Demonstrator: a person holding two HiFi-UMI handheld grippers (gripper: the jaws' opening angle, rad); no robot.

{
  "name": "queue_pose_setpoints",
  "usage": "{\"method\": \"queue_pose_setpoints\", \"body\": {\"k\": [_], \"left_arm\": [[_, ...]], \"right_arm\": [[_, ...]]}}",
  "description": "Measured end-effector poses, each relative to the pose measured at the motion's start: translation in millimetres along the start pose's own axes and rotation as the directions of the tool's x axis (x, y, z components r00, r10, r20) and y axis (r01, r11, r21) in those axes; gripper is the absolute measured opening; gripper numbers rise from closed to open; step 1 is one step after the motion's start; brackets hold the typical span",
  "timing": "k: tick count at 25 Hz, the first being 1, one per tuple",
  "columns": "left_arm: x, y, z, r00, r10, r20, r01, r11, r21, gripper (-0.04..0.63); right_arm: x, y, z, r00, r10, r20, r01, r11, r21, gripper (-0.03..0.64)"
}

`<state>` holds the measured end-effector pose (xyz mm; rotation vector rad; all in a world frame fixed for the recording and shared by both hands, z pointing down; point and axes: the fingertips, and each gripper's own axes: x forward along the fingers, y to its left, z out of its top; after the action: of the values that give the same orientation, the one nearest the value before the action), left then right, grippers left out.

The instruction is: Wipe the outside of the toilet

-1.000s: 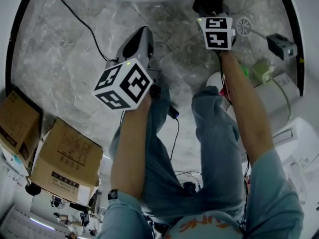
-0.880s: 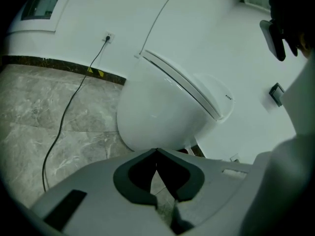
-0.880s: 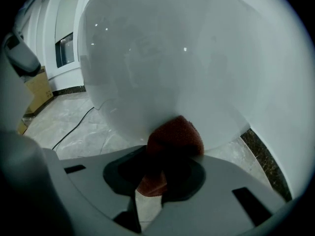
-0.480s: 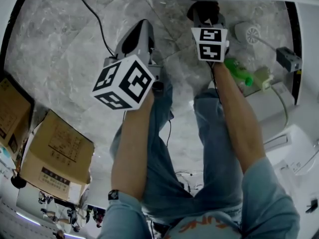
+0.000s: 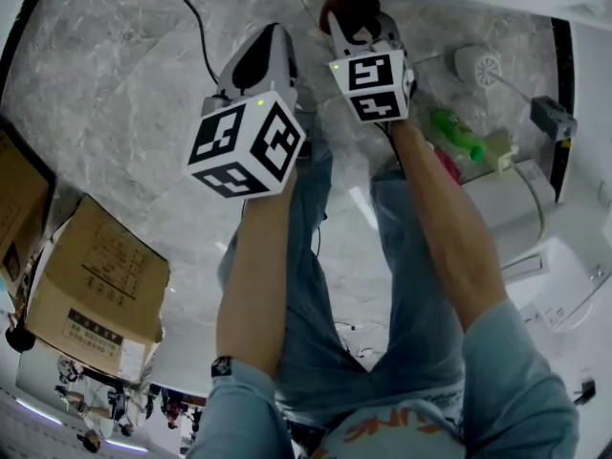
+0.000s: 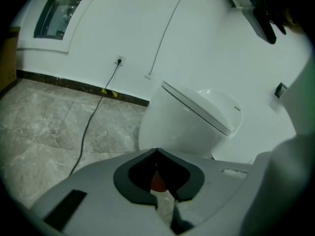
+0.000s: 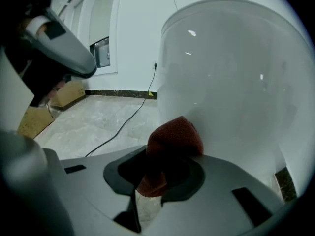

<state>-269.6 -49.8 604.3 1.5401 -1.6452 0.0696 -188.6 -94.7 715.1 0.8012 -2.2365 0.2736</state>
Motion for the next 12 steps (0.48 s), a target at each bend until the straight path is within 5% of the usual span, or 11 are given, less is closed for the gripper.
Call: {"method": "queue_pose_setpoints", "body": {"k": [7,12], "left_arm": [[-53,28,5,0.990,0.138,-0.009,-0.139,0.990,-0.035,-0.005],[-76,-27,52,0.998,0.060,-0.023,-0.058,0.997,0.056,-0.005]], "right_arm": [[-60,27,36,0.984,0.178,-0.025,-0.179,0.983,-0.044,0.077],[-111,27,75,0.974,0.223,-0.035,-0.222,0.974,0.033,0.077]]}}
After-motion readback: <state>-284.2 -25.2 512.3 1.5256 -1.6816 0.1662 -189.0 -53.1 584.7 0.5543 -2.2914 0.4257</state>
